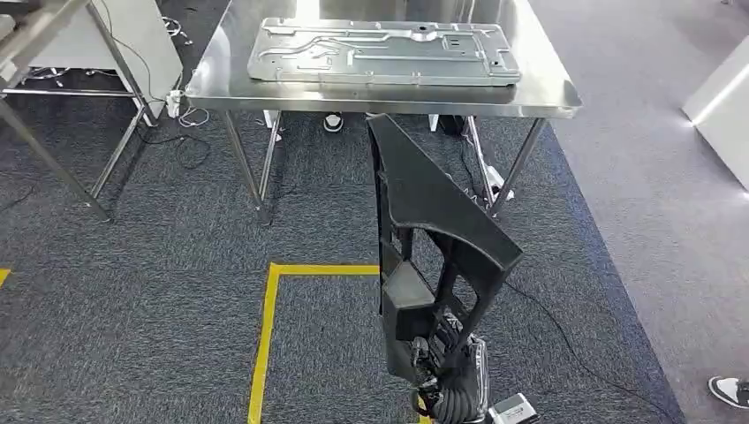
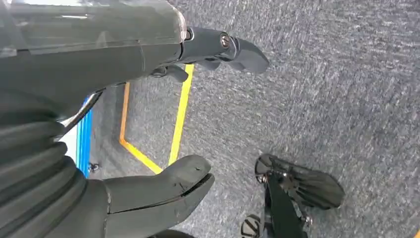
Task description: Take the parts from the cabinet and place them on the table.
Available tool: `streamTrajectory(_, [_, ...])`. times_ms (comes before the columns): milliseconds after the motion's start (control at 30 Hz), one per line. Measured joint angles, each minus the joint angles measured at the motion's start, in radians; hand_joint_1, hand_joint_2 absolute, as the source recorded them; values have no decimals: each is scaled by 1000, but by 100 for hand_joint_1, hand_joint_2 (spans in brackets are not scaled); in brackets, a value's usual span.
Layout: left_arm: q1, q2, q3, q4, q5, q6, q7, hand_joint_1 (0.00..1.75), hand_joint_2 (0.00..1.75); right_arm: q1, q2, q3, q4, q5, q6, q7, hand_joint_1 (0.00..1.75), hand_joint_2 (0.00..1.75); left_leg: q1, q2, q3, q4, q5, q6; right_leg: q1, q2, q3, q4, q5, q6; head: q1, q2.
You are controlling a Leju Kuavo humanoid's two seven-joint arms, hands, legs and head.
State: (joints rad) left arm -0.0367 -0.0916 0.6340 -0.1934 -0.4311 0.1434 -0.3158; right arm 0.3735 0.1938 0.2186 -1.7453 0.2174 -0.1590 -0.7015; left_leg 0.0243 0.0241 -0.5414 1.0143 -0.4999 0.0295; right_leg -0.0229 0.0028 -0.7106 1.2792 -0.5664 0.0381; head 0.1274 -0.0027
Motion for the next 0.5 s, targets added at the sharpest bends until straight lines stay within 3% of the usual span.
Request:
streamTrajectory(67, [-1, -2, 1, 0, -5, 0, -2, 0, 175, 1, 0, 0, 3, 10, -15, 0, 175, 175, 2, 6, 12, 0, -9, -7, -1, -7, 94, -174, 91, -5, 0, 0])
streamTrajectory(100, [-1, -4, 2, 0, -6, 0, 0, 0, 175, 0, 0, 0, 4, 16, -20, 0, 175, 175, 2, 8, 16, -1, -13, -12, 1, -19, 128, -244, 95, -10, 0, 0])
streamTrajectory(133, [-3, -4, 3, 0, -10, 0, 5, 0, 175, 0, 0, 2, 7, 21, -24, 0, 175, 175, -5, 9, 15, 1, -19, -21, 11, -23, 135, -251, 82, -15, 0, 0])
streamTrajectory(233, [-4, -5, 3, 0, -15, 0, 21, 0, 175, 1, 0, 3, 14, 24, -36, 0, 175, 175, -2, 13, 30, -11, -22, -38, 17, -13, 135, -250, 76, -32, 0, 0])
streamTrajectory(267, [-5, -5, 3, 0, -16, 0, 26, 0, 175, 1, 0, 3, 14, 24, -40, 0, 175, 175, 0, 13, 38, -9, -26, -46, 7, -10, 148, -264, 81, -42, -1, 0])
streamTrajectory(300, [-4, -5, 4, 0, -16, 0, 29, 0, 175, 3, 0, 3, 17, 24, -42, 0, 175, 175, 2, 1, 34, 11, -34, -48, 6, -9, 159, -270, 80, -47, 0, 0])
streamTrajectory(333, [-4, -5, 5, 0, -16, 0, 31, 0, 175, 2, 0, 3, 19, 24, -43, 0, 175, 175, 2, -7, 7, 64, -61, -47, 6, -9, 166, -272, 76, -55, -2, 0])
streamTrajectory(400, [-2, -7, 5, 0, -16, -2, 36, 0, 175, 3, 0, 3, 27, 23, -44, 0, 175, 175, 2, -14, -90, 234, -129, -51, 12, -7, 175, -272, 66, -65, -2, 0])
streamTrajectory(433, [0, -7, 5, 0, -16, -2, 38, 0, 175, 4, 0, 3, 31, 22, -45, 0, 175, 175, 1, -14, -135, 302, -141, -52, 15, -3, 180, -271, 60, -67, -1, 0])
streamTrajectory(467, [3, -7, 6, 0, -16, -3, 39, 0, 175, 6, 0, 3, 34, 22, -45, 0, 175, 175, 1, -14, -157, 320, -125, -52, 16, 3, 188, -271, 54, -67, -2, 0])
streamTrajectory(500, [7, -7, 6, 0, -15, -3, 39, 0, 175, 7, 0, 3, 39, 22, -46, 0, 175, 175, 1, -14, -156, 294, -88, -49, 17, 8, 199, -271, 46, -66, -2, 0])
